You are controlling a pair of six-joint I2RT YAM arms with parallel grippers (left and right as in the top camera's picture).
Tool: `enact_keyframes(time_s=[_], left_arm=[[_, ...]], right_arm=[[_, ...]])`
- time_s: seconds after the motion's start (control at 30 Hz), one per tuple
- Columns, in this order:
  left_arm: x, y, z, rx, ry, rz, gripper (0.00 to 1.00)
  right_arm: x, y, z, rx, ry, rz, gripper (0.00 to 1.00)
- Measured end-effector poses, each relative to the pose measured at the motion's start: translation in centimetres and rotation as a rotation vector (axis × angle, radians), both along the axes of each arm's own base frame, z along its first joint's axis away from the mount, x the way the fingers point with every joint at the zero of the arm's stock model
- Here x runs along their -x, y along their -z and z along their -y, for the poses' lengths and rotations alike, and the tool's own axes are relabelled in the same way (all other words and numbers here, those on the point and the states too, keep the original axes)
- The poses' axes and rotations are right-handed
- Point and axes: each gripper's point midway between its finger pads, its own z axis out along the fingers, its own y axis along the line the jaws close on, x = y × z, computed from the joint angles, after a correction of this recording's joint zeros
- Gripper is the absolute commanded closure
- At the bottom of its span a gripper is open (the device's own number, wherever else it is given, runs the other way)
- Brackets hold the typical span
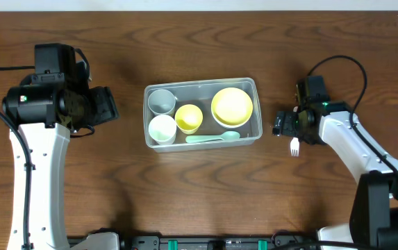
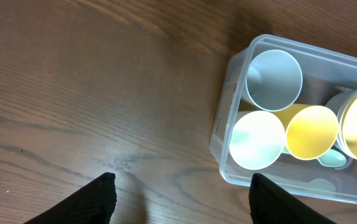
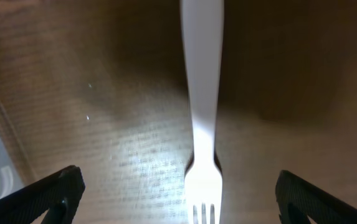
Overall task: Pack container
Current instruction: 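Move right gripper to the white fork and grasp its handle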
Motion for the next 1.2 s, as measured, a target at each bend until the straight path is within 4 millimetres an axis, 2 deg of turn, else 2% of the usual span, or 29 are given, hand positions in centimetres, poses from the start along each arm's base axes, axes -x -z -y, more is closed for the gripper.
enact_keyframes(time_s=[0.23, 0.47, 0.67, 1.2], left_arm=[[0.0, 0.0, 0.0, 0.0, 0.0, 0.0, 0.31], [0.0, 0.0, 0.0, 0.0, 0.0, 0.0, 0.31], [0.0, 0.0, 0.0, 0.0, 0.0, 0.0, 0.31], [0.0, 0.0, 0.0, 0.0, 0.0, 0.0, 0.31]], right_arm=[[-1.0, 2.2, 0.2, 0.025, -0.1, -0.014, 0.01], [-1.3, 3.4, 2.1, 0.039, -0.053, -0.028, 0.02], [-1.4, 3.5, 3.4, 0.046, -0.017, -0.029, 0.04], [-1.3, 3.9, 2.7, 0.019, -0.068, -0.045, 0.06]])
